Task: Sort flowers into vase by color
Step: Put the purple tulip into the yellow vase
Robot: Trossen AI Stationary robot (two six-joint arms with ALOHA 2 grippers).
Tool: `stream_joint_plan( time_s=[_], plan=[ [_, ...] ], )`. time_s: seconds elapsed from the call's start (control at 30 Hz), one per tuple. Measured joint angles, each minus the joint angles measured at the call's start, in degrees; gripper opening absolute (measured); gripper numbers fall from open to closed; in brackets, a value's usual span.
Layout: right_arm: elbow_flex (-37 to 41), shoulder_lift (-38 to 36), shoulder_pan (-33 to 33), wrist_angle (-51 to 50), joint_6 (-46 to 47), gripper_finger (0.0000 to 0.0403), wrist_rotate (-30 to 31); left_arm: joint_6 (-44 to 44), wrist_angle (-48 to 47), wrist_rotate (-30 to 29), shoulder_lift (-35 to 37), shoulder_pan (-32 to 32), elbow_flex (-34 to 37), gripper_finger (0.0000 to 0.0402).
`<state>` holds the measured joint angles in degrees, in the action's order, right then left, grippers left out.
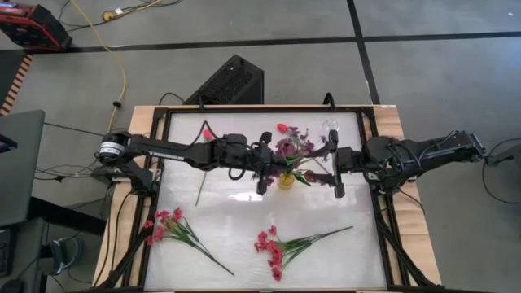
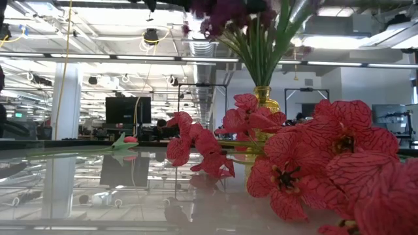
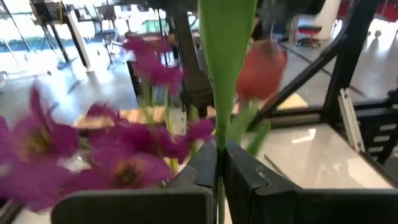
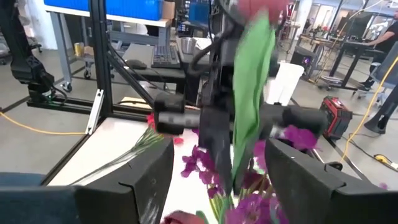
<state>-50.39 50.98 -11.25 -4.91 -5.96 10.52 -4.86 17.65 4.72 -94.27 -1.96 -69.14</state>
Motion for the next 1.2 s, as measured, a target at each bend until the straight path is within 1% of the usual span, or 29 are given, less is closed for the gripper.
stream_joint_plan(
  time_s=[0.3, 0.47, 0.6, 0.67, 0.97, 1.07, 1.2],
  plan=[
    [0.00, 0.00, -1.71, -1.02, 0.36, 0.0278, 0.00, -0.02, -1.68, -0.55, -0.64, 0.07, 0.03, 0.0000],
    [0.00, 0.00, -1.85, -0.87, 0.09, 0.0278, 0.02, -0.07, -2.90, -3.93, -1.52, 0.05, -0.03, 0.0000],
    [0.00, 0.00, -1.86, -0.70, 0.07, 0.0278, 0.02, -0.05, -2.31, -5.29, -2.36, -0.04, -0.13, 0.0000],
    [0.00, 0.00, -1.86, -0.74, 0.04, 0.0278, 0.02, -0.11, -3.69, -5.44, -2.59, -0.04, 0.02, 0.0000],
    [0.00, 0.00, -1.86, -0.70, -0.11, 0.0278, 0.02, -0.94, -3.98, -5.31, -4.29, 0.00, 0.00, 0.0002],
    [0.00, 0.00, -1.86, -0.68, -0.10, 0.0278, 0.02, -1.14, -3.87, -5.02, -4.29, -0.02, 0.00, 0.0016],
    [0.00, 0.00, -1.86, -0.70, -0.10, 0.0278, 0.02, -1.98, -4.70, -5.04, -3.45, -0.02, 0.00, 0.0057]
  ],
)
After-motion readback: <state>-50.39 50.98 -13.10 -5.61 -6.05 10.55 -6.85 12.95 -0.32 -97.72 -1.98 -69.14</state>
